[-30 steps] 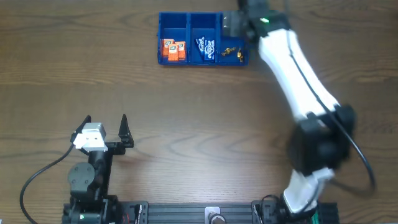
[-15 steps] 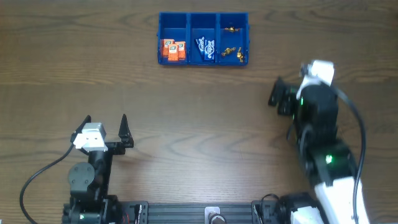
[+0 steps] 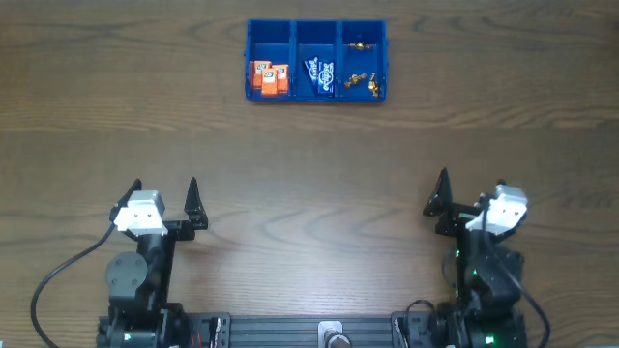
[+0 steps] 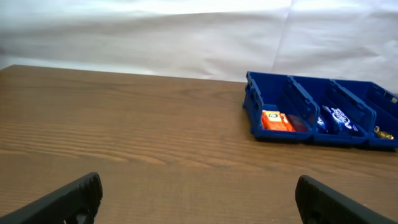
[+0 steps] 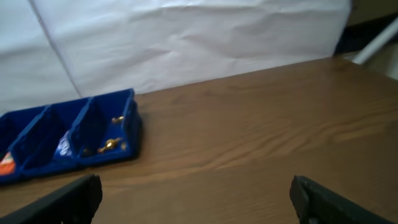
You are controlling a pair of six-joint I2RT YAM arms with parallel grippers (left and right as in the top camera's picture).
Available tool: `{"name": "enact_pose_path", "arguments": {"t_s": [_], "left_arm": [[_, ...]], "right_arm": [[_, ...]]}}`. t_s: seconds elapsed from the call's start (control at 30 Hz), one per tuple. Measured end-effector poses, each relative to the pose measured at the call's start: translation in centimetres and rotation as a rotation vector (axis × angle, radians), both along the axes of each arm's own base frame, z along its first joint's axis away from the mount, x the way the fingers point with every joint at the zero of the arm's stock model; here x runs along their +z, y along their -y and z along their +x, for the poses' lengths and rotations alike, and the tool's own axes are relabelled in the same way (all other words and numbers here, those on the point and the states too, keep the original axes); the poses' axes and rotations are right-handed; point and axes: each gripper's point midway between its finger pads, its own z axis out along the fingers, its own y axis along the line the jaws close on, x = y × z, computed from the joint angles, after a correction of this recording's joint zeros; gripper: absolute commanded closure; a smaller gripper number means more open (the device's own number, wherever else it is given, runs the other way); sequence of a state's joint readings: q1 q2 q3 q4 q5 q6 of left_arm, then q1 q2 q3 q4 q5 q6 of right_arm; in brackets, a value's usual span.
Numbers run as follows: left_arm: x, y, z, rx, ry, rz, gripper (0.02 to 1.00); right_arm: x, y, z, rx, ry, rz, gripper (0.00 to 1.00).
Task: Sort Candies Into Trays
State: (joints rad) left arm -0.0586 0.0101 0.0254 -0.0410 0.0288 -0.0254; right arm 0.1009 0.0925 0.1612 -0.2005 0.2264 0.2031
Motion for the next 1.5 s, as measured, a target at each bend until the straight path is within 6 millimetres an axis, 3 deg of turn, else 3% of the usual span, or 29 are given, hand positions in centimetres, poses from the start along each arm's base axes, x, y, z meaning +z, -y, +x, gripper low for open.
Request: {"name": "enact_pose_path", "arguments": {"t_s": [0.23, 0.77, 1.5], "left_arm": [[0.0, 0.0, 0.0, 0.0, 0.0, 0.0, 0.02], [0.0, 0.0, 0.0, 0.0, 0.0, 0.0, 0.02], [0.0, 0.0, 0.0, 0.0, 0.0, 0.0, 0.02]], "right_arm": [[-2.1, -0.9, 0.4, 0.06, 0.037, -0.083, 0.001], [-2.4, -2.7, 0.6, 0.175, 0.048, -0.178, 0.003], [-2.4, -2.9, 0.6, 0.184, 0.046, -0.185, 0.003]]}}
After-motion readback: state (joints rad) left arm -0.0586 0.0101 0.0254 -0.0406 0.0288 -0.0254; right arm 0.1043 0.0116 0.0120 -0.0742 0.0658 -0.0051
